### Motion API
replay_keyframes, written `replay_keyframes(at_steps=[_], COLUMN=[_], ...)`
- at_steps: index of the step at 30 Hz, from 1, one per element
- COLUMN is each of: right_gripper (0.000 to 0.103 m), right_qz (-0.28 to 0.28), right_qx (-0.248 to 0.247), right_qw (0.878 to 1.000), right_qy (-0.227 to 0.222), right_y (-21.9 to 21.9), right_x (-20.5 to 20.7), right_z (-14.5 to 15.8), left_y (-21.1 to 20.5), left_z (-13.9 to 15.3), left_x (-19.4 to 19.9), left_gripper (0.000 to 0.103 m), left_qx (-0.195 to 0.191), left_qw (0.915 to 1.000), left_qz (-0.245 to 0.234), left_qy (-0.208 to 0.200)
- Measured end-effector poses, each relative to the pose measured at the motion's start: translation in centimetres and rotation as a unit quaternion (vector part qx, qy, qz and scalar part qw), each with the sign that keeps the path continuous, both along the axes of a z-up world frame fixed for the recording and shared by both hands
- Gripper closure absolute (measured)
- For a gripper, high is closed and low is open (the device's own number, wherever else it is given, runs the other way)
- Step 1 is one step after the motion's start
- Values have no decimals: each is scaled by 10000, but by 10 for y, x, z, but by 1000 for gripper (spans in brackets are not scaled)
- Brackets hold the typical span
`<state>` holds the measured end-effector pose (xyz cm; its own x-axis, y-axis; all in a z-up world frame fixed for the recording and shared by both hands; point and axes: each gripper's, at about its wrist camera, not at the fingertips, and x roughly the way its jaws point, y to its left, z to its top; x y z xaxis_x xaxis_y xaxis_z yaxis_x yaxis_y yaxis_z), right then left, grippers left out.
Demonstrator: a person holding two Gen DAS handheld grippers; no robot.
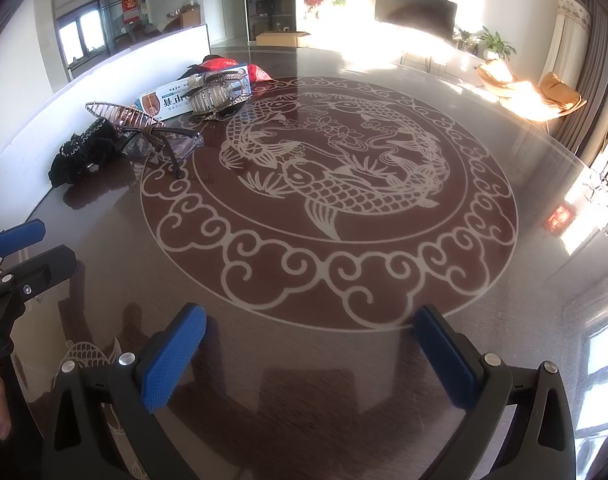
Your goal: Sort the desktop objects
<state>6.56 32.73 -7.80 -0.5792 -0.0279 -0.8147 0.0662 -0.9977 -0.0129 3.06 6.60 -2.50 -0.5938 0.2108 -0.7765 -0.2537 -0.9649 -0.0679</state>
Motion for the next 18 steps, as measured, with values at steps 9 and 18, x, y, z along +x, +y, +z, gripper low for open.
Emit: replay_keyframes(at_steps=[9,18], right_gripper=[0,0], right_qz=[0,0], right_qx=[0,0], right_qw=[10000,10000], right_qy=[0,0], right_y=[0,0], right_x=[-1,0], right_z=[0,0], left_y=[0,0], left_z=[-2,-2], left_x=[-1,-1], left_gripper=[17,17], left_qx=[9,9], left_qw=[10000,10000], left_qz=[13,21], left_qy=[-23,-38])
